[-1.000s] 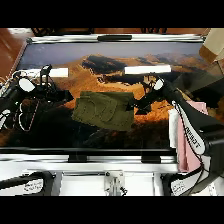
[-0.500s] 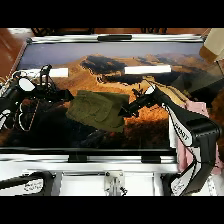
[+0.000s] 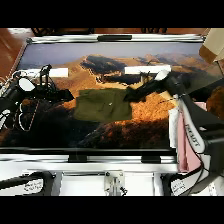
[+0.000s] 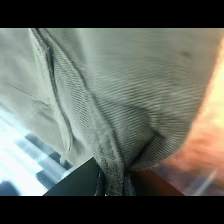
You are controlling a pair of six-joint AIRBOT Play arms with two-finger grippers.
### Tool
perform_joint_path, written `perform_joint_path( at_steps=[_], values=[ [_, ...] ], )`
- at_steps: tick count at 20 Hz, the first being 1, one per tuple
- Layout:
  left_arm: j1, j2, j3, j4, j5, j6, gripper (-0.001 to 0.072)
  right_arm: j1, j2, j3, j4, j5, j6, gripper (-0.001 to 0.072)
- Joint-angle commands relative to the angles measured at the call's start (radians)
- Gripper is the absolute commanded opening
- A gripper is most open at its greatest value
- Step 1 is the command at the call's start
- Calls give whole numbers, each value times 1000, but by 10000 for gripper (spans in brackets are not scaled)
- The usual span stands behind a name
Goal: Fold the shirts.
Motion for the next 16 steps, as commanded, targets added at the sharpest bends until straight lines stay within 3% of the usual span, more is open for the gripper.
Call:
perform_joint_path(
  at_steps=[1,8,14,16],
  values=[
    [0,0,1,-1,-1,-1,659,-120,121,106,-121,156,56,109],
    [0,0,0,-11,-21,-1,659,-479,338,180,-300,344,196,110],
    [-6,0,0,-24,-48,0,659,-732,483,180,-595,542,214,110],
    [-16,0,0,-24,-48,0,659,-800,512,180,-623,564,215,110]
  ],
)
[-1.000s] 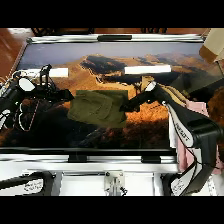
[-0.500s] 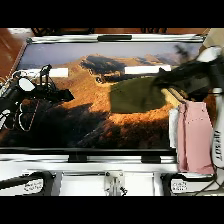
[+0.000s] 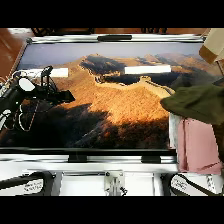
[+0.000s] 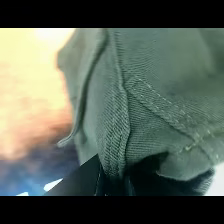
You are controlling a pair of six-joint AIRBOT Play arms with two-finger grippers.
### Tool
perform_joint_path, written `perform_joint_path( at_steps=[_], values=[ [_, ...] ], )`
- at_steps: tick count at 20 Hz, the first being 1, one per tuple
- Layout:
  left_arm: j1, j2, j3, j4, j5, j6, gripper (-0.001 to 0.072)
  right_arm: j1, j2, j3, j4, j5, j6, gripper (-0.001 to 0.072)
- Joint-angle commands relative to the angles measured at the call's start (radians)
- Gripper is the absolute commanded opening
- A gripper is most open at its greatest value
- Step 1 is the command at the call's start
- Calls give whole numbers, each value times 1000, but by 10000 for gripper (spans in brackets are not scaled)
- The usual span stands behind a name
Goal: Fold the shirts.
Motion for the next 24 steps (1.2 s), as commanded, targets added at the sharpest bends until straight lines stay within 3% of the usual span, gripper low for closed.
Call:
perform_joint_path(
  at_steps=[1,8,11,18,19,20,21,24],
  values=[
    [-13,0,0,-2,-6,2,659,-131,65,2,-103,74,11,110],
    [-50,0,0,-1,-4,4,659,-166,127,-48,-133,90,71,110],
    [-56,0,0,-1,-5,4,659,-166,225,-255,-167,91,134,110],
    [-67,0,0,-1,-3,4,659,-166,394,-809,-260,32,149,112],
    [-68,0,0,-1,-5,4,659,-166,399,-846,-278,30,161,159],
    [-68,0,0,-1,-7,4,659,-166,399,-863,-303,42,159,374],
    [-68,0,0,-1,-7,4,659,-166,399,-859,-323,60,127,527],
    [-68,0,1,-1,2,4,659,-166,399,-782,-437,99,65,526]
  ],
)
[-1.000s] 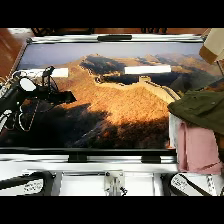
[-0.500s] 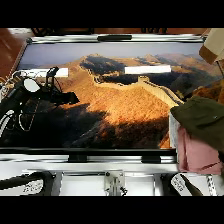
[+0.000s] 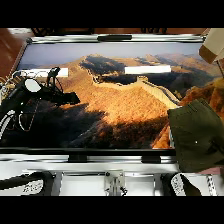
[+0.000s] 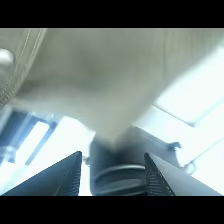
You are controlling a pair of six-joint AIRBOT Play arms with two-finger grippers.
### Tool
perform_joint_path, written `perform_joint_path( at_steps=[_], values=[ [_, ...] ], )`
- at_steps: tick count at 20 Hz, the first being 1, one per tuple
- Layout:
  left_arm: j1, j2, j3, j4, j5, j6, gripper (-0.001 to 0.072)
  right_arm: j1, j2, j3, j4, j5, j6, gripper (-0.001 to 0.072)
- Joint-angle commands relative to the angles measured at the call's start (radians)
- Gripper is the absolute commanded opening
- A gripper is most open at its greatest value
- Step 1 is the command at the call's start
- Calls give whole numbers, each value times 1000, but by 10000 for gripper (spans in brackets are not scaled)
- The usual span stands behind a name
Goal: Fold the shirts.
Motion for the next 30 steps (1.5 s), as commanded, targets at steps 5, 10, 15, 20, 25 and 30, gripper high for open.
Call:
perform_joint_path(
  at_steps=[5,10,15,20,25,30],
  values=[
    [-10,0,27,63,-42,-5,464,24,-71,421,-114,-90,-164,522],
    [-134,0,159,650,-195,-259,279,523,-224,612,60,-396,-82,517],
    [-171,-21,160,611,-449,-281,719,929,-483,466,121,-341,17,596],
    [-180,-13,129,600,-407,-322,718,1024,-492,296,176,-445,48,555],
    [-207,-14,109,595,-267,-324,718,1031,-476,296,172,-443,41,556],
    [-207,-14,109,592,-272,-322,718,1031,-476,296,173,-443,41,555]
  ],
)
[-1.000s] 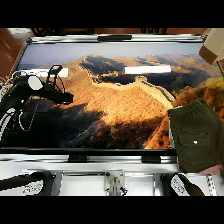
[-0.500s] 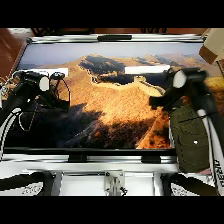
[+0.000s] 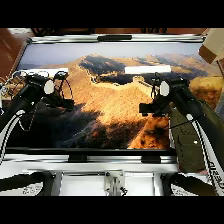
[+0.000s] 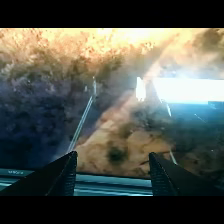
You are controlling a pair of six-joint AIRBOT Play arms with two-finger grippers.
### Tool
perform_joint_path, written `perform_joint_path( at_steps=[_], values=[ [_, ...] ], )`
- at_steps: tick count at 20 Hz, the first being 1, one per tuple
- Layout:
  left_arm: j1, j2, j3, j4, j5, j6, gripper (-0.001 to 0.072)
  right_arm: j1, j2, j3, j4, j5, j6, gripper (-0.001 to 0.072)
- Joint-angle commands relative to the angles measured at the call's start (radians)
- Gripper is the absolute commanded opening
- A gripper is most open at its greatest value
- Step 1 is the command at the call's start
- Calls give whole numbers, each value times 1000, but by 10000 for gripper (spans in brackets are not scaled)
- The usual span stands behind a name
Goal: Fold the shirts.
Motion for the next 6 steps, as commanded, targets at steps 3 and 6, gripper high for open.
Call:
perform_joint_path(
  at_steps=[3,6],
  values=[
    [-2,0,-1,-1,-5,0,718,3,1,-2,3,-1,1,556],
    [-2,0,-1,-1,-2,-1,719,3,1,-2,3,-1,1,555]
  ],
)
